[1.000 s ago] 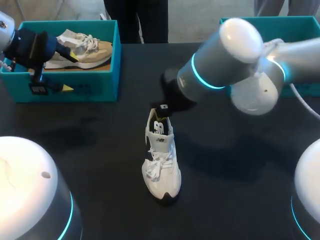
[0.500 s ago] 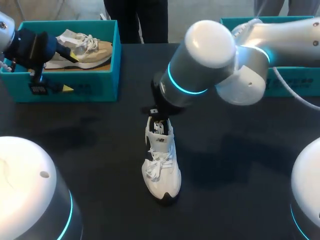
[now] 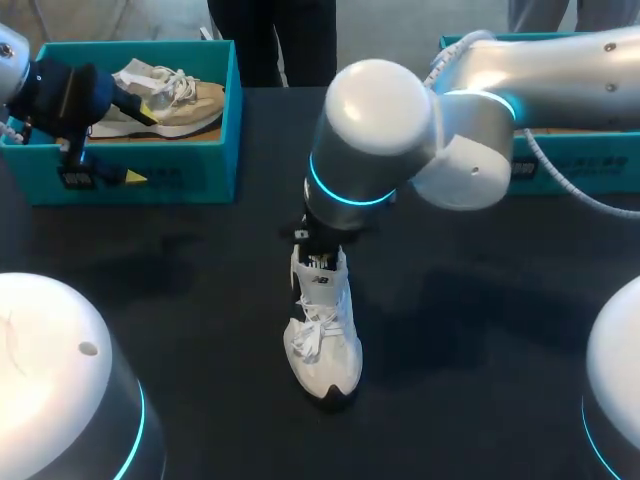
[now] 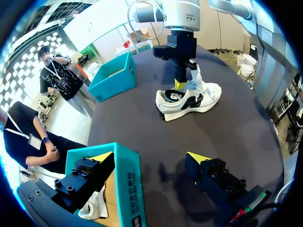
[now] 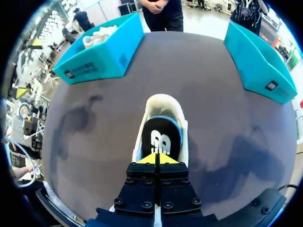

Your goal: Take the shoe out of the shoebox, open the shoe tongue, remove and reinsert the insole, then place the shoe into the shoebox

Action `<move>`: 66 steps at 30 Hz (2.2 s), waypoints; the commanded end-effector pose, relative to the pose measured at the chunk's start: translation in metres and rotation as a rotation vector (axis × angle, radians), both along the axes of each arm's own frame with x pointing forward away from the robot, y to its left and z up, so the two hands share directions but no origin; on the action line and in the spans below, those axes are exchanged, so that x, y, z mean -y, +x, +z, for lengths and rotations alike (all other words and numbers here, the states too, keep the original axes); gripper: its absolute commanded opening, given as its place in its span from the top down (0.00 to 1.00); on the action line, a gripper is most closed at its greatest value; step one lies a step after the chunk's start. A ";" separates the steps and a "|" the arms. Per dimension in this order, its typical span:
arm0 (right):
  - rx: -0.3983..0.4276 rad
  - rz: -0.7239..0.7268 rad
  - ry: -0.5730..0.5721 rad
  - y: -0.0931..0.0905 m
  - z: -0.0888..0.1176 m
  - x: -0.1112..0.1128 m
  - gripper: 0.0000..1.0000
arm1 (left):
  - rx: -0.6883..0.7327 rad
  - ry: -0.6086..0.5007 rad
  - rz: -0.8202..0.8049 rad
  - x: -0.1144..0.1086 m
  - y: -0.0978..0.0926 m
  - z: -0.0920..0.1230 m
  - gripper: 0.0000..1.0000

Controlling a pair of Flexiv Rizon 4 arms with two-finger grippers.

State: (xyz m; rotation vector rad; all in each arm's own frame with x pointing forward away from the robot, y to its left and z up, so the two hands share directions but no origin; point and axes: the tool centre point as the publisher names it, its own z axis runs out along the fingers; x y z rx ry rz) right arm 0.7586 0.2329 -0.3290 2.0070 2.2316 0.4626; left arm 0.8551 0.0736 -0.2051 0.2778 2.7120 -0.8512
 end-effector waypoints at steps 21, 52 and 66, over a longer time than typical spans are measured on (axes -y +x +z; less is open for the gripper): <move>-0.148 -0.016 -0.049 0.002 -0.046 -0.004 1.00 | 0.001 0.003 0.001 0.000 -0.001 0.000 0.00; -0.090 -0.046 -0.125 0.030 -0.052 0.000 1.00 | 0.001 0.003 0.001 0.000 -0.001 0.000 0.00; 0.029 -0.061 -0.166 0.042 -0.040 0.001 1.00 | 0.001 0.003 0.001 0.000 -0.001 0.000 0.00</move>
